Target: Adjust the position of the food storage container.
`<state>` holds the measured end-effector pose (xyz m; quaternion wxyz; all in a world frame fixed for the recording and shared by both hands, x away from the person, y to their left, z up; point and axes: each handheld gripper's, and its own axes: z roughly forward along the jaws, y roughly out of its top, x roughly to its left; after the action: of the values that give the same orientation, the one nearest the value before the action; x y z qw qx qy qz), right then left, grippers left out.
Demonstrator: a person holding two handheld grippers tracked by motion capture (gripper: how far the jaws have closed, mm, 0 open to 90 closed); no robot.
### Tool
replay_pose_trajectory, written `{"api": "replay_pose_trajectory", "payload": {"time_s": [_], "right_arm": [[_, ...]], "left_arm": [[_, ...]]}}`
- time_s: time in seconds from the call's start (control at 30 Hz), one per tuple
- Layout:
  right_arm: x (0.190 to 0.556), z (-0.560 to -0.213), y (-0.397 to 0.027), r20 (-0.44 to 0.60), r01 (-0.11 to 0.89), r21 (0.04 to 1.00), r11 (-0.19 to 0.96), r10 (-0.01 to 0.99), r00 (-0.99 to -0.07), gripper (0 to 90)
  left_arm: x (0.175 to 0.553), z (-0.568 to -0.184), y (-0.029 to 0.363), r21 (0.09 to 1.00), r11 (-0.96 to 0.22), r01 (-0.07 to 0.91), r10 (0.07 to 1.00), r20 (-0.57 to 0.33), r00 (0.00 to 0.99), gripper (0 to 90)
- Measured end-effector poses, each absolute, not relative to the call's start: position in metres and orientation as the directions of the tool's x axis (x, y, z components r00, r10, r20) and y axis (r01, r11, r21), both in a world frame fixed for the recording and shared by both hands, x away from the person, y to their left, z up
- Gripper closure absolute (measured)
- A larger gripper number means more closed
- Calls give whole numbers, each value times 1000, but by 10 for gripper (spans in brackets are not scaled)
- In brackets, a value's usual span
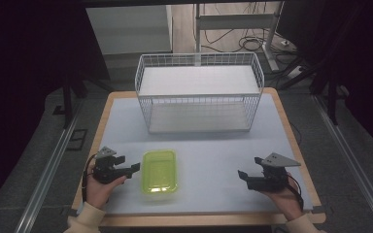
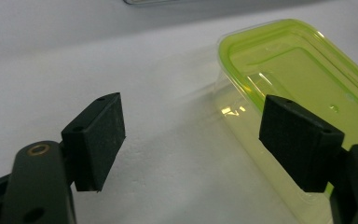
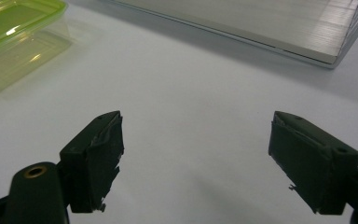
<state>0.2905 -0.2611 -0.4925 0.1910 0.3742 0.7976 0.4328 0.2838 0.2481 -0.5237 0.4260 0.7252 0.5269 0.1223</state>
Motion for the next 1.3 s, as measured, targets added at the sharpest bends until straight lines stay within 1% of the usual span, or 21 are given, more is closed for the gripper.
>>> {"api": "replay_pose_trajectory", "payload": {"time_s": [0.23,0.43,0.47,0.5,0.6,0.63,0.67,0.7,0.73,0.77,0.8,0.83,1.17,1.3], "right_arm": [[289,-493,-260,6,432,830,353,768,-640,189],[289,-493,-259,4,432,827,359,766,-643,191],[289,-494,-258,1,433,825,363,766,-643,191],[289,-494,-258,1,433,825,363,766,-643,191],[288,-494,-258,-1,437,821,367,767,-642,191],[288,-494,-258,-2,436,821,368,766,-643,192],[287,-493,-258,-3,434,823,367,766,-643,193],[287,-493,-258,-3,434,823,367,766,-643,193],[287,-492,-258,-3,432,824,366,766,-643,193],[287,-492,-258,-3,432,824,366,766,-643,193],[286,-493,-258,-4,434,822,368,767,-642,194],[286,-493,-258,-4,434,822,368,767,-642,194],[287,-493,-261,-1,447,817,364,777,-630,196],[287,-494,-261,-1,448,816,365,777,-630,196]], "left_arm": [[282,-521,250,748,-73,659,863,-284,417,233],[282,-520,248,751,-98,653,867,-258,427,235],[281,-519,248,751,-99,652,863,-262,432,282],[280,-518,249,753,-99,650,857,-268,440,282],[277,-512,250,754,-110,648,846,-271,460,452],[276,-510,250,754,-109,647,851,-266,453,530],[274,-506,252,752,-128,646,846,-257,466,682],[274,-506,252,752,-128,646,846,-257,466,750],[273,-504,252,749,-137,649,840,-259,476,806],[271,-504,252,744,-145,652,836,-260,483,806],[268,-503,252,736,-164,656,826,-262,499,868],[268,-503,252,736,-164,656,826,-262,499,888],[246,-512,243,689,-241,684,766,-298,570,896],[243,-515,238,674,-267,689,756,-297,583,896]]}}
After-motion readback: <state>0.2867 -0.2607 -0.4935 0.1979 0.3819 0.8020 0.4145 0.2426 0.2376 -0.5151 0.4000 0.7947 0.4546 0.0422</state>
